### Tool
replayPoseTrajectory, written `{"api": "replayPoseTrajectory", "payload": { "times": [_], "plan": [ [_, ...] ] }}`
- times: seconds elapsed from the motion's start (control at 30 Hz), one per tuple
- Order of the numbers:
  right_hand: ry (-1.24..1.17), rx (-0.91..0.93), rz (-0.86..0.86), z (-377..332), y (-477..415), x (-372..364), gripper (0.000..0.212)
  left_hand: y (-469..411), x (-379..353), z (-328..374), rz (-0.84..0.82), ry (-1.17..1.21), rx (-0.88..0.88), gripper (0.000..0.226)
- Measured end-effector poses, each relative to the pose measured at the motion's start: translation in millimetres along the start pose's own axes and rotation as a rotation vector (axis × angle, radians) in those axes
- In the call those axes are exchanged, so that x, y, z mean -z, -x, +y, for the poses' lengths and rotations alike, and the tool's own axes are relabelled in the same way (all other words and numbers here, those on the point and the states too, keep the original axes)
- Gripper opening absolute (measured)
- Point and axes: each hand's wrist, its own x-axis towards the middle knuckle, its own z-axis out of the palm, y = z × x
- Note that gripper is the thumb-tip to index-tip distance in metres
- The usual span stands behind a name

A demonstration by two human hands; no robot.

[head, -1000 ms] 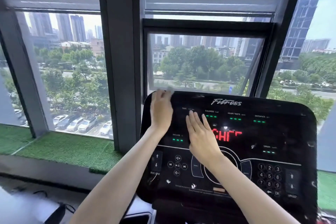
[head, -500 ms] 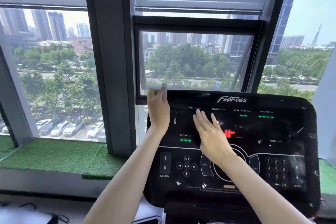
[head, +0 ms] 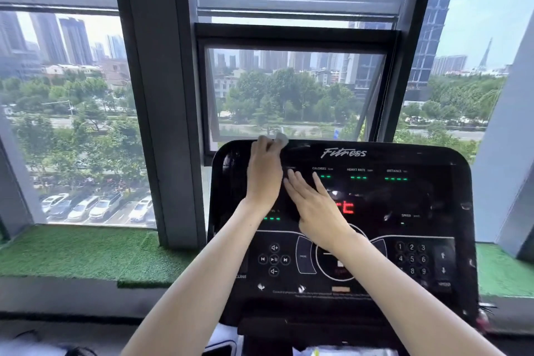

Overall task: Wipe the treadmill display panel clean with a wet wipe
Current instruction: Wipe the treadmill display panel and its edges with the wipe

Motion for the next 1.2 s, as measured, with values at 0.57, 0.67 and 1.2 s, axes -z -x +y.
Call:
{"api": "replayPoseTrajectory", "payload": {
  "times": [0.57, 0.67, 1.2],
  "plan": [
    [-0.026, -0.067, 0.086, 86.7, 36.5, 11.3, 0.084, -7.9, -20.4, 27.4, 0.37, 0.041, 0.413, 0.02],
    [0.046, -0.056, 0.08, 88.7, 36.4, 6.5, 0.085, 0.6, -32.1, 50.9, 0.078, -0.032, 0.145, 0.021],
    [0.082, -0.057, 0.147, 87.3, 36.8, 1.4, 0.087, -7.9, -32.3, 53.6, 0.203, -0.004, 0.263, 0.017]
  ]
}}
